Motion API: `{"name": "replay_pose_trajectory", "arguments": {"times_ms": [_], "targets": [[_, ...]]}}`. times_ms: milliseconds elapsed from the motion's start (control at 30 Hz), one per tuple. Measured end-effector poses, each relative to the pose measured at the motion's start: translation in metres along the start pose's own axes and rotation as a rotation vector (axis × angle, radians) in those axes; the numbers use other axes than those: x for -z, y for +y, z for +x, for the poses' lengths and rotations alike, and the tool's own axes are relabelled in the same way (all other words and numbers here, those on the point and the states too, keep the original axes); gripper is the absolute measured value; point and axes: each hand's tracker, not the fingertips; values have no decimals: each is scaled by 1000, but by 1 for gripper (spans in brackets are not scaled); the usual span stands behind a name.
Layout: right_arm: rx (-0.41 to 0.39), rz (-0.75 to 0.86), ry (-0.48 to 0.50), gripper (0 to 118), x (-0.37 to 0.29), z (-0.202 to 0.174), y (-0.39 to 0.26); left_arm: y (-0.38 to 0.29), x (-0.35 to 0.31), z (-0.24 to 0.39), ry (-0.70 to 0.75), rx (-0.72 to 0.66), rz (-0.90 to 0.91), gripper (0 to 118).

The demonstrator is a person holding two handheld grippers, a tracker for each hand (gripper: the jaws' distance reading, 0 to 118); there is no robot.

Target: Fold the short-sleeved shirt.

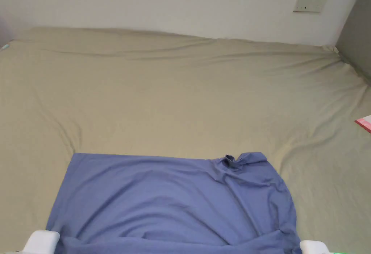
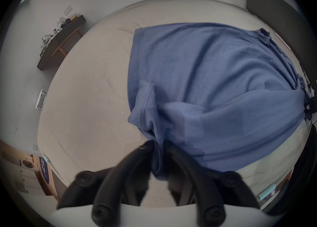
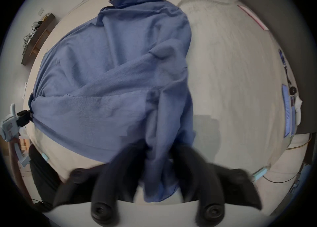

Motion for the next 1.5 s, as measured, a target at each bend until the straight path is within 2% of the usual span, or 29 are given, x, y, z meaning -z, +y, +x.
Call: {"name": "replay_pose_trajectory", "arguments": {"times_ms": [67,100,133,167,300,433,500,567,600,667,700,733,767,800,833,933,1100,1233,1300,1333,1367,1400,1433,1467,1500], "targets": [[-22,51,-88,70,-9,7,7,6,-6,-4,47,-12,44,47],[-28,118,-75,92,-20,11,11,10,-12,-8,46,-22,65,78],[-25,189,-62,106,-36,13,17,16,-23,-11,29,-48,109,111],[-17,246,-63,106,-51,13,23,21,-34,-14,12,-80,164,118],[-34,561,-48,106,-128,-8,49,53,-94,-20,25,-188,452,117],[-128,865,-55,106,-196,-41,64,83,-163,-14,-11,-262,738,116],[-192,966,-66,106,-217,-66,65,93,-192,-8,-17,-254,845,115],[-240,1057,-95,104,-230,-87,61,99,-216,5,27,-244,939,107],[-263,1084,-111,102,-232,-99,61,101,-225,11,31,-227,974,98],[-292,1094,-131,92,-236,-117,60,105,-235,23,51,-185,1029,66],[-306,1101,-121,79,-237,-123,59,108,-237,31,85,-157,1028,47],[-318,1117,-99,54,-237,-135,58,112,-238,38,124,-121,1009,20],[-322,1124,-98,30,-236,-142,57,114,-237,44,142,-89,1006,6],[-326,1130,-105,2,-234,-148,58,116,-234,47,151,-66,1014,4],[-334,1138,-122,1,-231,-152,59,115,-232,51,151,-67,1027,3],[-379,1100,-81,1,-220,-153,68,116,-228,53,112,-55,1014,0],[-370,1076,-95,1,-198,-148,82,124,-204,47,70,-55,959,0],[-354,1030,-112,1,-177,-137,90,137,-138,29,-57,-17,740,0],[-349,1003,-133,1,-168,-130,92,142,-88,16,-16,-9,621,0],[-343,991,-142,1,-163,-124,95,146,-61,8,0,-9,555,4],[-334,975,-150,1,-157,-119,98,151,-39,0,13,-18,478,23],[-323,955,-159,1,-154,-117,100,157,-15,-9,-20,-37,428,52],[-314,936,-166,1,-148,-112,104,164,8,-17,-18,-43,371,100],[-307,918,-173,1,-142,-108,109,170,27,-23,-10,-43,332,118],[-303,901,-185,1,-137,-103,113,175,45,-28,2,-67,359,112]]}}
